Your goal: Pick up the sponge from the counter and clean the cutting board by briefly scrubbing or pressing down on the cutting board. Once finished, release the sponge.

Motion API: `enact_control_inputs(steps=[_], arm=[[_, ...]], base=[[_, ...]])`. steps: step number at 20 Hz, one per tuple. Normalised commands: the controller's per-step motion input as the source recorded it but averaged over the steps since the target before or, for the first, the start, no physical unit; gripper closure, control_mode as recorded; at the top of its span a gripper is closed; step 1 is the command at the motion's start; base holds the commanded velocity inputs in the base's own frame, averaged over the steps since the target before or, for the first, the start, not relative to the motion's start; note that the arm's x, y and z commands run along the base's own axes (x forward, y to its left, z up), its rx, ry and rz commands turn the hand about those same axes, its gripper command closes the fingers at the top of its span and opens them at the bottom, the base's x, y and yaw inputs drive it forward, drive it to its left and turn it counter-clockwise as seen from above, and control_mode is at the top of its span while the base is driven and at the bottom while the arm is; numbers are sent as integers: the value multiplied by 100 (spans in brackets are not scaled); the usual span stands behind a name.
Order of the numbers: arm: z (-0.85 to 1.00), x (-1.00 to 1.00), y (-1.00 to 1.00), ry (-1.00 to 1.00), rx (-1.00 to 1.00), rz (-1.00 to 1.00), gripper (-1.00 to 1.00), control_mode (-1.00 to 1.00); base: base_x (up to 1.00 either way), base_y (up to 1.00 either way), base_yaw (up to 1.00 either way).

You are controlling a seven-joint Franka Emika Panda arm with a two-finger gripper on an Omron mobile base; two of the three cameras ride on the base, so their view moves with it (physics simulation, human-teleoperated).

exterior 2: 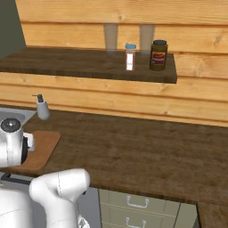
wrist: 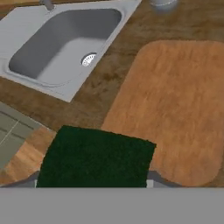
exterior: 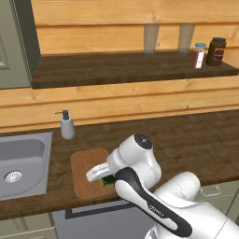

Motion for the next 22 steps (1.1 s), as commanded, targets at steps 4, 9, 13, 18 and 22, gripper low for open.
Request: enact_control_inputs(steps=[4, 9, 13, 18, 22], arm=[[2, 18, 40, -20, -7, 57, 100, -100], [0, 14, 22, -13, -2, 24, 100, -100], [-27, 4, 7, -9, -6, -4, 100, -100], [-47, 9, 18, -10, -6, -7, 100, -100], [-49, 24, 2, -13, -2, -4, 100, -100]], base=[[0, 0, 0], [0, 0, 0], [0, 0, 0], [0, 0, 0], [0, 0, 0]])
